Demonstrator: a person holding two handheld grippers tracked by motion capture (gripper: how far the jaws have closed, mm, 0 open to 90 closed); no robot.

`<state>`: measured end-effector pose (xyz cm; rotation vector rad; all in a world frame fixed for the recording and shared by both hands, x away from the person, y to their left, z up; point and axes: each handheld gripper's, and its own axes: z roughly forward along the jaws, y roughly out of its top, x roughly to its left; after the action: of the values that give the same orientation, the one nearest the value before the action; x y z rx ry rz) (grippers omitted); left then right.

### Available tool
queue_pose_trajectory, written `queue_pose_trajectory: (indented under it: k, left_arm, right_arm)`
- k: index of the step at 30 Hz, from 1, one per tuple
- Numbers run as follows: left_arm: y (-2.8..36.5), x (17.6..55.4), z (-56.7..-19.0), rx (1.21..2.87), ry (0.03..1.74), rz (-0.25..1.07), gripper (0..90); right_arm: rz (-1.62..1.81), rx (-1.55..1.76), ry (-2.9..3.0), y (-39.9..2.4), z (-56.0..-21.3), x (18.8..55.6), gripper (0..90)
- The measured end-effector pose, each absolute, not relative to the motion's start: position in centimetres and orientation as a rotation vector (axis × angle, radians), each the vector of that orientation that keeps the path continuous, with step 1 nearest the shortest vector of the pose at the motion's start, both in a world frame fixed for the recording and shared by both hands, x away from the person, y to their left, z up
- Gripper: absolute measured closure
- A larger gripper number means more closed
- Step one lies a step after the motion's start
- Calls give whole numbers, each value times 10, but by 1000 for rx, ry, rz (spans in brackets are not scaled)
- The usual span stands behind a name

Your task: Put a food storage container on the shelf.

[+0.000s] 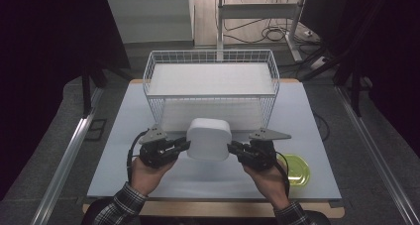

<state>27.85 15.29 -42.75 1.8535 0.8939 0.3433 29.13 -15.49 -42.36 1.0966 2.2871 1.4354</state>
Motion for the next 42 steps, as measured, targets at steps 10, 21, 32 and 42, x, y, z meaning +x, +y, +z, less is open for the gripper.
queue_pose_trajectory:
  k: [10, 21, 32, 42]
  left_arm:
    - [155, 291, -391, 1810, 867, 416, 774]
    - [156, 315, -365, 1785, 857, 444, 774]
    - [156, 332, -338, 1772, 847, 495, 775]
    - [156, 352, -328, 1759, 862, 491, 776]
  right_arm:
    - [1457, 1037, 2240, -152, -385, 309, 776]
    - [1446, 1006, 2204, -146, -355, 333, 772]
    - [1439, 987, 2166, -142, -329, 353, 766]
    - [1443, 1006, 2135, -139, -313, 376, 759]
